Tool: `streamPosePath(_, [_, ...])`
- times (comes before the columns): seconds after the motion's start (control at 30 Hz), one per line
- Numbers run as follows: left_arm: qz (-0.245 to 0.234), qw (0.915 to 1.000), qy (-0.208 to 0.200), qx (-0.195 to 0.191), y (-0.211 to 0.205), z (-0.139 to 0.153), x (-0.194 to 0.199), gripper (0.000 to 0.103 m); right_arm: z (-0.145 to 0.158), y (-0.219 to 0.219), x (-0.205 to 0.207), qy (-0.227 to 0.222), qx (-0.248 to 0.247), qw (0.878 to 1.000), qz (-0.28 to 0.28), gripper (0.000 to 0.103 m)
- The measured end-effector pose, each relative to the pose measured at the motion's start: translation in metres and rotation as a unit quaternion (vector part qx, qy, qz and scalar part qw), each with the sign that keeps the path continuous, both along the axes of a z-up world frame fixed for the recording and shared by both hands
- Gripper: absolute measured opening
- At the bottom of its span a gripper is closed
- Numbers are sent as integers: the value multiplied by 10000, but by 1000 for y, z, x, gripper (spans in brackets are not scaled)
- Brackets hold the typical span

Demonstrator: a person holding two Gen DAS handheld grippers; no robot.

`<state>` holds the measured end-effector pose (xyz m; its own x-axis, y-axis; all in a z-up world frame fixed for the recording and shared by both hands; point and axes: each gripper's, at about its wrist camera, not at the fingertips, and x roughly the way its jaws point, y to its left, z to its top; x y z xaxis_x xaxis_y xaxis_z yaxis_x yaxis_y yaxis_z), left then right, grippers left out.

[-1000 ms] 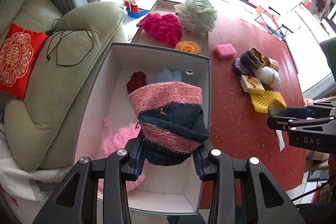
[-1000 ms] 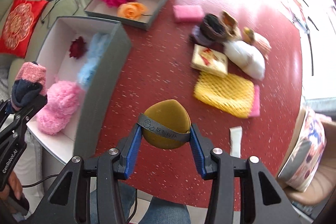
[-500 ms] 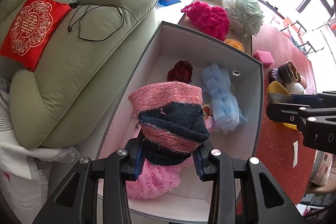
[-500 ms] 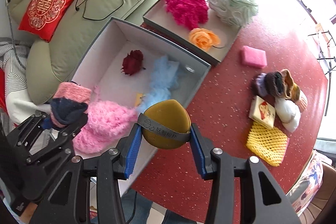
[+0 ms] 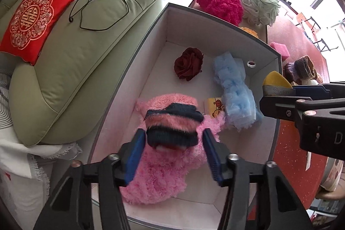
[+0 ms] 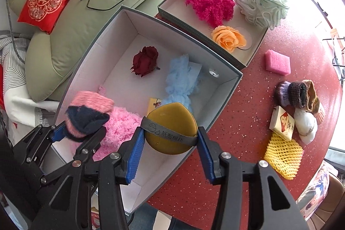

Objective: Organize soft objects
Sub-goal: 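Open the left tool dropping the cover while the right tool drops the puff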

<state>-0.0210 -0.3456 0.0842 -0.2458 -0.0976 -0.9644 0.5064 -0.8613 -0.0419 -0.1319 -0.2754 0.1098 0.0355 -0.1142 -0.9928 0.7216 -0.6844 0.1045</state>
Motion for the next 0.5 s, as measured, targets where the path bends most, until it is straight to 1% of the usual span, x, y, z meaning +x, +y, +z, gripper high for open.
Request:
streamPosePath(0.03, [39, 10000, -27, -62, 0, 0, 0, 88, 0, 0, 0, -26, -21, 10000, 11, 59])
streamPosePath(0.07, [71, 9999, -21, -92, 0, 1, 1, 94, 0, 0, -1, -38, -28, 10000, 6, 69])
streamPosePath(0.13, [90, 9999, -54, -45, 0, 1, 0, 94, 1, 1, -2, -53, -66, 10000, -25, 81])
streamPosePath(0.2, [78, 9998, -176, 48, 0, -2, -1, 94, 3, 4, -3, -114, -140, 9998, -80, 81])
streamPosePath(0.23, [72, 9997, -239, 52, 1, -4, -2, 97, 3, 6, -3, -134, -146, 9997, -107, 83])
streamPosePath(0.27, [78, 9995, -314, 14, 3, -5, -2, 103, 2, 7, -3, -157, -134, 9997, -125, 88])
streamPosePath(0.3, [59, 9995, -324, -25, 5, -4, -2, 103, 2, 8, -3, -187, -125, 9997, -134, 92])
streamPosePath(0.33, [44, 9995, -326, -40, 6, -4, -2, 103, 1, 10, -3, -228, -136, 9995, -144, 100])
streamPosePath(0.37, [29, 9994, -334, -42, 8, -4, -2, 103, 1, 12, -2, -258, -176, 9994, -156, 103])
streamPosePath(0.5, [-39, 9990, -447, 41, 16, -6, 1, 103, 2, 19, 3, -251, -167, 9994, -141, 103])
